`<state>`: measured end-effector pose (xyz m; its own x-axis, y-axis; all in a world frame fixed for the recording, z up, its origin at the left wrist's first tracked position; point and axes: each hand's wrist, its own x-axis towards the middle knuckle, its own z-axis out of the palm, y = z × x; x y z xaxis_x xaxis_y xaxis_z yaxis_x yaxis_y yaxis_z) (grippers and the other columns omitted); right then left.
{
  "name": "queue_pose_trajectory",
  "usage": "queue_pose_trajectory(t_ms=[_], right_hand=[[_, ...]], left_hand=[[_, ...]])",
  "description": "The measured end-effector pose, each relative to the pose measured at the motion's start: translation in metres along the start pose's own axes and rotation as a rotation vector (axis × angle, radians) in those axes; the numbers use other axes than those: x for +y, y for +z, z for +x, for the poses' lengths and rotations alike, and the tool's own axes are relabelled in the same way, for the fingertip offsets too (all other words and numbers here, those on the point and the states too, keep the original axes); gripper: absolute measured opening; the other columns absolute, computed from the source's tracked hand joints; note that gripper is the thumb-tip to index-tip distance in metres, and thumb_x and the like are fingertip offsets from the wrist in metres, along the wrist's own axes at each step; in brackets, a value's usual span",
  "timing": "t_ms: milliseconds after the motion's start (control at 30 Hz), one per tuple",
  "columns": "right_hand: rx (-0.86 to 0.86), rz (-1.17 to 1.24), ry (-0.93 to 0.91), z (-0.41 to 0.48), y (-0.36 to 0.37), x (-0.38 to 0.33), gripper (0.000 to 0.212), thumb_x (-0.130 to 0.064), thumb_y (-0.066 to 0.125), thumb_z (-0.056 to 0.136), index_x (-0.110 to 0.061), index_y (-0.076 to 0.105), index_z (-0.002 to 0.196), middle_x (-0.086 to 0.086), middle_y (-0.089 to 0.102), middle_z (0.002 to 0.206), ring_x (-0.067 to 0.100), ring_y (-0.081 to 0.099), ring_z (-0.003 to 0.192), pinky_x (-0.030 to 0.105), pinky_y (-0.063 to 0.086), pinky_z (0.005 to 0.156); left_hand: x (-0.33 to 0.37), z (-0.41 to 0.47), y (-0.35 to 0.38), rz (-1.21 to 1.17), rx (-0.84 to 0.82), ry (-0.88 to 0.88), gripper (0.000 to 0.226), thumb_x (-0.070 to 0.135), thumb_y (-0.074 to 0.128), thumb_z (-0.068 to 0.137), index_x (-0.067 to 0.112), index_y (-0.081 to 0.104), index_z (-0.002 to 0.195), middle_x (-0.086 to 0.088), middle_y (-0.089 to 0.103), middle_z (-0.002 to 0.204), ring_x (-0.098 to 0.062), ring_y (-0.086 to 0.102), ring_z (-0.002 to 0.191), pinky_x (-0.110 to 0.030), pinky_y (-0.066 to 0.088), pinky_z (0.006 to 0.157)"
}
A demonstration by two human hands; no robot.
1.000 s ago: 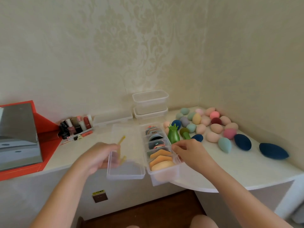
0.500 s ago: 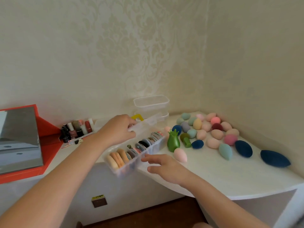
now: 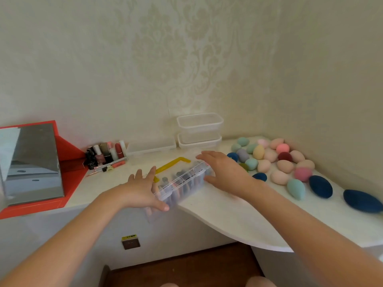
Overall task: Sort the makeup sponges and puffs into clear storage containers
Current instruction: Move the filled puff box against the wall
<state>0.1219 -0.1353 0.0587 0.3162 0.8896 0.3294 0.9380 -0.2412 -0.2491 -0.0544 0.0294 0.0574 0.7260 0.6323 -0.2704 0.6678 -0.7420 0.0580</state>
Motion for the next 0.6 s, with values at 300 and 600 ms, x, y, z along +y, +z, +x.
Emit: queue_pose_trajectory(t_ms=[300,600], right_hand=[[-0.216,-0.228,-0.1,0.027,-0.001,-0.004,0.07,-0.026,0.064,0.087,-0.027,0.028,0.148,0.0,0.033,0.152,0.022,0.038,0.134,0.036,0.038,0.106],[-0.16,-0.238,-0.103,0.035,0.022,-0.008,0.055,-0.027,0.05,0.096,-0.028,0.03,0.147,0.006,0.04,0.146,0.025,0.042,0.13,0.037,0.04,0.103]], left_hand=[[-0.044,0.019,-0.026,-0.052,0.182,0.251,0.11,0.03,0.078,0.062,0.042,0.011,0.148,0.003,0.034,0.13,-0.018,0.034,0.12,-0.03,0.038,0.101],[-0.061,0.051,-0.02,-0.136,0.201,0.325,0.086,0.014,0.068,0.08,0.042,0.02,0.145,0.009,0.01,0.158,-0.011,0.025,0.139,-0.027,0.027,0.11]])
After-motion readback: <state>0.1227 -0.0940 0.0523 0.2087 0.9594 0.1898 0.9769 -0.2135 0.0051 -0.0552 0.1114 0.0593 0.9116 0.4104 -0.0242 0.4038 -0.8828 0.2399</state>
